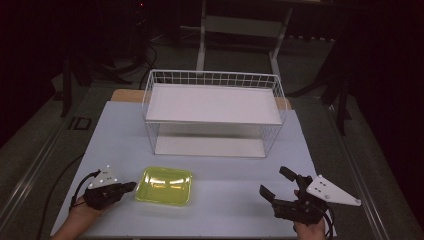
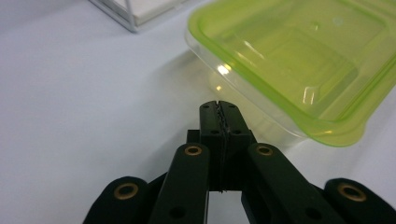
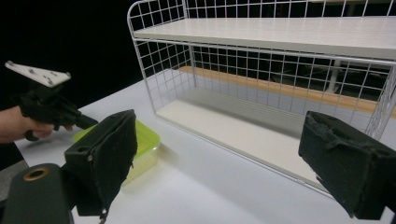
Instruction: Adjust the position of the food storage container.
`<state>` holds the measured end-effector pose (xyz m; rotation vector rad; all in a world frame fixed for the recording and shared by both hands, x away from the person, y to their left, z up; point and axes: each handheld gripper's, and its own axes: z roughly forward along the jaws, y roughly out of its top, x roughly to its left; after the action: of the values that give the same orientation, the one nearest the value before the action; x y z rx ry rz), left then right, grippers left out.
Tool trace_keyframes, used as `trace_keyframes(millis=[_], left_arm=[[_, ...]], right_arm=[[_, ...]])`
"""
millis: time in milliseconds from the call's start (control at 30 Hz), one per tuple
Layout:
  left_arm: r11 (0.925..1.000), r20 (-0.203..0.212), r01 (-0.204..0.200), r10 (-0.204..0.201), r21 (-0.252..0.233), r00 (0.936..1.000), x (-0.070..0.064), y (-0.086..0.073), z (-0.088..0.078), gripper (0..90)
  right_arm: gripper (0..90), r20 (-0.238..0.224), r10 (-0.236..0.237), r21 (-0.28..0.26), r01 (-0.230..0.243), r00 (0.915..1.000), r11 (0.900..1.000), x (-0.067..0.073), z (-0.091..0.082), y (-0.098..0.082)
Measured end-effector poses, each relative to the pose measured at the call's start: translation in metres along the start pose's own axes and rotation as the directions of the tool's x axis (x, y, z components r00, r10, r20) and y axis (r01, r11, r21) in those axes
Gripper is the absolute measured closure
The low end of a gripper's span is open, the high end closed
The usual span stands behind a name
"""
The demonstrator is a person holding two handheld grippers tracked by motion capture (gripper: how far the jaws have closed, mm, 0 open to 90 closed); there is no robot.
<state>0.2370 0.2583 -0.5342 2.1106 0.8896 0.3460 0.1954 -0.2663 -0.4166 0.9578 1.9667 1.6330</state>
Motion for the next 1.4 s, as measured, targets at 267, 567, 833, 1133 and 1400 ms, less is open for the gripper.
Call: trace_keyframes(millis=[267,567,833,1133,1400], left_arm=[[0.9994,0.069,-0.021,0.019,0.029,0.9974,-0.014,0.011,0.020,90.0],[0.9993,0.136,-0.029,0.025,0.022,0.9904,-0.029,0.028,0.042,90.0],[0.9997,0.168,-0.025,0.025,-0.001,0.9854,-0.036,0.045,0.061,90.0],[0.9995,0.204,-0.030,0.028,0.005,0.9786,-0.046,0.055,0.080,90.0],[0.9999,0.224,-0.016,0.015,0.002,0.9744,-0.050,0.062,0.087,90.0]], right_arm=[[11.6,-0.001,0.003,-0.001,-0.003,1.0000,1.000,0.000,-0.001,0.000],[11.5,-0.020,-0.009,0.013,0.009,0.9998,1.000,-0.001,-0.002,-0.002],[11.7,-0.014,-0.015,0.025,0.015,0.9998,1.000,-0.001,0.000,-0.009],[13.0,0.006,0.000,0.029,0.000,1.0000,1.000,-0.003,0.001,-0.012],[12.4,0.010,0.003,0.026,-0.003,0.9999,1.000,-0.006,0.000,-0.011]])
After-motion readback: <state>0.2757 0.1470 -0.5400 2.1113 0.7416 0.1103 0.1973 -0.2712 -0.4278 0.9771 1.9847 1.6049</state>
